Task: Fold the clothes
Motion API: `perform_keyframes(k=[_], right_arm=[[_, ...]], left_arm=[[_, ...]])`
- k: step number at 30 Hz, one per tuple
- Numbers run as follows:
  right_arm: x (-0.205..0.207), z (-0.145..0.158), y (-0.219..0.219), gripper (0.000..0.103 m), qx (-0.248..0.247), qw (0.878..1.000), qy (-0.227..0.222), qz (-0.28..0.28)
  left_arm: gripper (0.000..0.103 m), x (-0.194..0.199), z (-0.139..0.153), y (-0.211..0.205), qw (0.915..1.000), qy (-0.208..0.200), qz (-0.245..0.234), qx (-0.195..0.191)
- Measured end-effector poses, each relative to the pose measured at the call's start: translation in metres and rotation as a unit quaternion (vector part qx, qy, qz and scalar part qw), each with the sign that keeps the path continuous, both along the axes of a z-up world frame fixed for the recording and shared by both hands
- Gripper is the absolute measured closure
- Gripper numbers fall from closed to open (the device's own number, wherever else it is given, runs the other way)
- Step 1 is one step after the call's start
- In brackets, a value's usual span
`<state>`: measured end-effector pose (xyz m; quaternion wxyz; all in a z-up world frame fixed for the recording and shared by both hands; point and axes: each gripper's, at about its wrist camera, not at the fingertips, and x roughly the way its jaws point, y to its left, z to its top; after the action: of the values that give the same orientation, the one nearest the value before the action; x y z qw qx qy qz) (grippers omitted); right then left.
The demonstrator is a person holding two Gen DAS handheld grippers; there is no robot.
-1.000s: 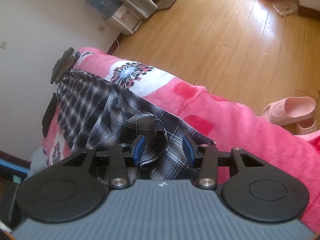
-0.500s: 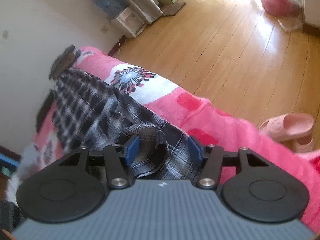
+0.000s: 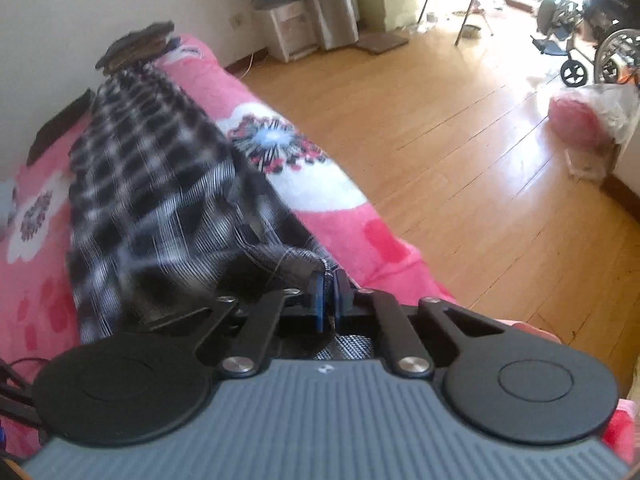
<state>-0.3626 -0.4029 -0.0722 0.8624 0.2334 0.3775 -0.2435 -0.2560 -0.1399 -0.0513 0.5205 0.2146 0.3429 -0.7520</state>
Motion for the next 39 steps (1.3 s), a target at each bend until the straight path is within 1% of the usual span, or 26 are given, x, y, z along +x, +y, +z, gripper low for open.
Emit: perform_keyframes(k=[2, 4, 8, 12, 17, 21, 25, 28, 29, 30, 31, 32, 34, 38, 39], right_arm=[[-0.009, 0.012, 0.002, 0.1, -0.003, 1.0, 0.002, -0.01], [-0.016, 0.022, 0.002, 0.1, -0.003, 1.0, 0.01, -0.019], [-0.028, 0.031, 0.001, 0.1, -0.008, 0.999, 0.027, -0.031], [-0.03, 0.017, -0.002, 0.1, -0.004, 0.998, 0.048, -0.037], [-0.028, 0.007, -0.006, 0.1, 0.0, 0.998, 0.053, -0.045], [-0.026, -0.002, -0.008, 0.1, -0.006, 0.997, 0.06, -0.04], [-0.025, -0.018, -0.014, 0.099, 0.0, 0.997, 0.061, -0.038], [-0.031, -0.015, -0.013, 0.096, -0.012, 0.997, 0.059, -0.039], [-0.034, -0.014, -0.012, 0.094, -0.017, 0.997, 0.058, -0.04], [-0.036, -0.013, -0.012, 0.085, -0.021, 0.997, 0.058, -0.04], [-0.038, -0.012, -0.012, 0.075, -0.025, 0.997, 0.057, -0.041], [-0.04, -0.011, -0.011, 0.073, -0.029, 0.997, 0.056, -0.041], [-0.044, -0.009, -0.011, 0.073, -0.037, 0.997, 0.055, -0.042], [-0.053, -0.005, -0.009, 0.073, -0.054, 0.996, 0.052, -0.044], [-0.055, -0.004, -0.009, 0.073, -0.058, 0.996, 0.051, -0.045]], left_arm=[[0.1, 0.002, 0.002, 0.002, 0.9999, 0.012, -0.009, -0.004], [0.1, 0.003, -0.002, 0.002, 0.9998, 0.018, -0.013, 0.001], [0.1, 0.005, -0.011, -0.002, 0.9992, 0.035, -0.01, 0.015], [0.1, 0.0, -0.018, -0.003, 0.9994, 0.024, -0.019, 0.017], [0.1, -0.003, -0.02, -0.004, 0.9994, 0.012, -0.028, 0.018], [0.1, -0.008, -0.029, -0.007, 0.999, 0.001, -0.034, 0.03], [0.099, -0.012, -0.041, -0.013, 0.9979, -0.015, -0.034, 0.053], [0.095, -0.013, -0.042, -0.014, 0.9976, -0.01, -0.028, 0.062], [0.086, -0.012, -0.041, -0.012, 0.9976, -0.001, -0.025, 0.065], [0.081, -0.012, -0.039, -0.011, 0.9975, 0.007, -0.021, 0.067], [0.071, -0.013, -0.037, -0.008, 0.9973, 0.022, -0.017, 0.068], [0.066, -0.013, -0.036, -0.004, 0.9969, 0.036, -0.014, 0.068], [0.066, -0.014, -0.033, 0.0, 0.995, 0.068, -0.012, 0.072], [0.066, -0.014, -0.029, 0.013, 0.9909, 0.099, -0.023, 0.088], [0.066, -0.011, -0.028, 0.016, 0.9915, 0.094, -0.023, 0.088]])
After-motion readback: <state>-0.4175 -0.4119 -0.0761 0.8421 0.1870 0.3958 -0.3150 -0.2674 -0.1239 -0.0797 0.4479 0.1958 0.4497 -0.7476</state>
